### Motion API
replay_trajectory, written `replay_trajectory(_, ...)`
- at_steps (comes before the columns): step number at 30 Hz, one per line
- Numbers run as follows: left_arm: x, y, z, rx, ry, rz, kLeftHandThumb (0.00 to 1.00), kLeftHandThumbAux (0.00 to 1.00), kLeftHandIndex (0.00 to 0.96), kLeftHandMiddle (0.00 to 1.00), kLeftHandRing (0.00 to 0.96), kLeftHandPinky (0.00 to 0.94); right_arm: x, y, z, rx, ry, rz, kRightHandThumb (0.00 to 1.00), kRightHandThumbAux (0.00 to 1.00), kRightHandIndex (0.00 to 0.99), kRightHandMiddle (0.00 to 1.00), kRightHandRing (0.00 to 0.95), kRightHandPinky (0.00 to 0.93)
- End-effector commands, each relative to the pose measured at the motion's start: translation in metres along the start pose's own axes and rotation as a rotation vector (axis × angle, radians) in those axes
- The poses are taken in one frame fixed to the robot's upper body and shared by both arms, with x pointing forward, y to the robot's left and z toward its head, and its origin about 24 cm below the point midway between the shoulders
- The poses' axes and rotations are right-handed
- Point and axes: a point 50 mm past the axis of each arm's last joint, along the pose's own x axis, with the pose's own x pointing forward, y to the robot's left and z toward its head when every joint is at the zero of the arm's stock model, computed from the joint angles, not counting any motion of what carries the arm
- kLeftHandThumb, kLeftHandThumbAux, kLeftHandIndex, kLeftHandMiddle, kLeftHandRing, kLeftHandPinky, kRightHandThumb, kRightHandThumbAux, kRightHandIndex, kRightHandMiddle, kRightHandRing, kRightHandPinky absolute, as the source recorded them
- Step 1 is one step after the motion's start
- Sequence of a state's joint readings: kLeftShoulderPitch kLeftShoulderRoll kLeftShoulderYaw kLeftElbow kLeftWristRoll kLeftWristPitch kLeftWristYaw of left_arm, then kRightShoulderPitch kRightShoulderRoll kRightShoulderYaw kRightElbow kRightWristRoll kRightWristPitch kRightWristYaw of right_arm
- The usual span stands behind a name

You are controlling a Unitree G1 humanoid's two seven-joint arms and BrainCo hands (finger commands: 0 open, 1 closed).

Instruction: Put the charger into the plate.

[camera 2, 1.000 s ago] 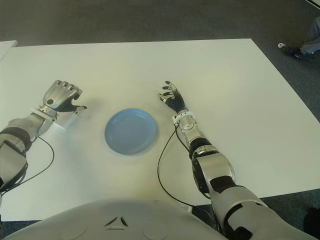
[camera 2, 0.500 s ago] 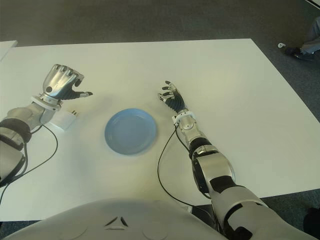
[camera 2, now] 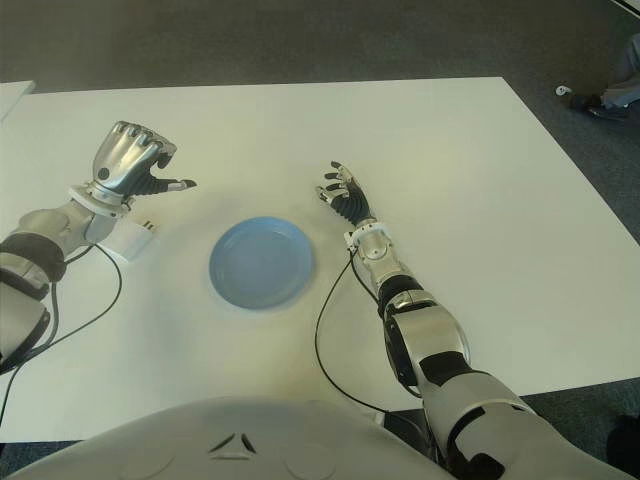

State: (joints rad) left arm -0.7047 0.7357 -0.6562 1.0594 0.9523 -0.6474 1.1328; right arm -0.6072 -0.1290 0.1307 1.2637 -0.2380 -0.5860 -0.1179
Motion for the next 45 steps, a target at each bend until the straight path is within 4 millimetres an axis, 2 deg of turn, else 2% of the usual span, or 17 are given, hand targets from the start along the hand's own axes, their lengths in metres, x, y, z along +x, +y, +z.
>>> replay_trajectory(1, -0.003, -0.004, 0.001, -0.016, 0.017, -0.057, 0.343, 0.593, 0.844, 0.924, 0.91, 0.909, -0.025, 0.028, -0.038, 0.012, 0.204, 0.12, 0.0, 0.562, 0.028, 0.238, 0.291, 0.305)
replay_trajectory(10, -0.021, 0.008, -0.008, -0.081, 0.12, -0.132, 0.311, 0.493, 0.818, 0.905, 0.883, 0.866, -0.025, 0.027, -0.039, 0.013, 0.211, 0.122, 0.0, 0.572, 0.022, 0.246, 0.298, 0.312)
replay_trajectory(12, -0.025, 0.011, -0.009, -0.082, 0.142, -0.128, 0.295, 0.458, 0.723, 0.878, 0.851, 0.818, -0.025, 0.027, -0.039, 0.013, 0.212, 0.122, 0.0, 0.573, 0.025, 0.252, 0.302, 0.313)
replay_trajectory(13, -0.029, 0.012, -0.009, -0.073, 0.167, -0.129, 0.293, 0.454, 0.709, 0.874, 0.847, 0.811, -0.025, 0.027, -0.039, 0.012, 0.212, 0.122, 0.0, 0.573, 0.025, 0.253, 0.303, 0.314)
replay_trajectory(14, -0.033, 0.014, -0.009, -0.059, 0.204, -0.144, 0.275, 0.432, 0.619, 0.838, 0.807, 0.765, -0.025, 0.027, -0.039, 0.012, 0.211, 0.123, 0.0, 0.573, 0.026, 0.256, 0.304, 0.313)
replay_trajectory(15, -0.037, 0.015, -0.009, -0.05, 0.231, -0.156, 0.263, 0.407, 0.486, 0.709, 0.69, 0.655, -0.025, 0.026, -0.039, 0.013, 0.21, 0.123, 0.0, 0.571, 0.025, 0.258, 0.306, 0.311)
replay_trajectory(16, -0.041, 0.016, -0.009, -0.038, 0.264, -0.178, 0.259, 0.398, 0.439, 0.662, 0.648, 0.614, -0.025, 0.026, -0.039, 0.013, 0.209, 0.124, 0.0, 0.57, 0.025, 0.259, 0.306, 0.311)
replay_trajectory(17, -0.043, 0.017, -0.009, -0.031, 0.285, -0.194, 0.24, 0.377, 0.321, 0.475, 0.455, 0.44, -0.025, 0.026, -0.039, 0.013, 0.209, 0.124, 0.0, 0.569, 0.023, 0.26, 0.306, 0.31)
replay_trajectory(19, -0.049, 0.019, -0.007, -0.004, 0.326, -0.227, 0.214, 0.344, 0.17, 0.234, 0.211, 0.209, -0.025, 0.026, -0.039, 0.016, 0.21, 0.124, 0.0, 0.569, 0.02, 0.261, 0.306, 0.309)
replay_trajectory(22, -0.059, 0.021, -0.007, 0.046, 0.384, -0.258, 0.209, 0.3, 0.058, 0.078, 0.069, 0.068, -0.025, 0.026, -0.039, 0.021, 0.211, 0.125, 0.0, 0.573, 0.014, 0.261, 0.306, 0.31)
replay_trajectory(28, -0.074, 0.024, -0.004, 0.105, 0.476, -0.281, 0.221, 0.232, 0.006, 0.008, 0.007, 0.007, -0.025, 0.026, -0.039, 0.027, 0.213, 0.126, 0.003, 0.578, 0.006, 0.261, 0.306, 0.309)
replay_trajectory(36, -0.085, 0.023, 0.001, 0.149, 0.615, -0.345, 0.205, 0.153, 0.0, 0.0, 0.0, 0.0, -0.025, 0.026, -0.04, 0.037, 0.217, 0.125, 0.019, 0.568, 0.0, 0.268, 0.308, 0.292)
replay_trajectory(45, -0.095, 0.021, 0.009, 0.163, 0.725, -0.417, 0.213, 0.123, 0.0, 0.0, 0.0, 0.0, -0.025, 0.027, -0.039, 0.013, 0.207, 0.119, 0.003, 0.552, 0.009, 0.281, 0.315, 0.275)
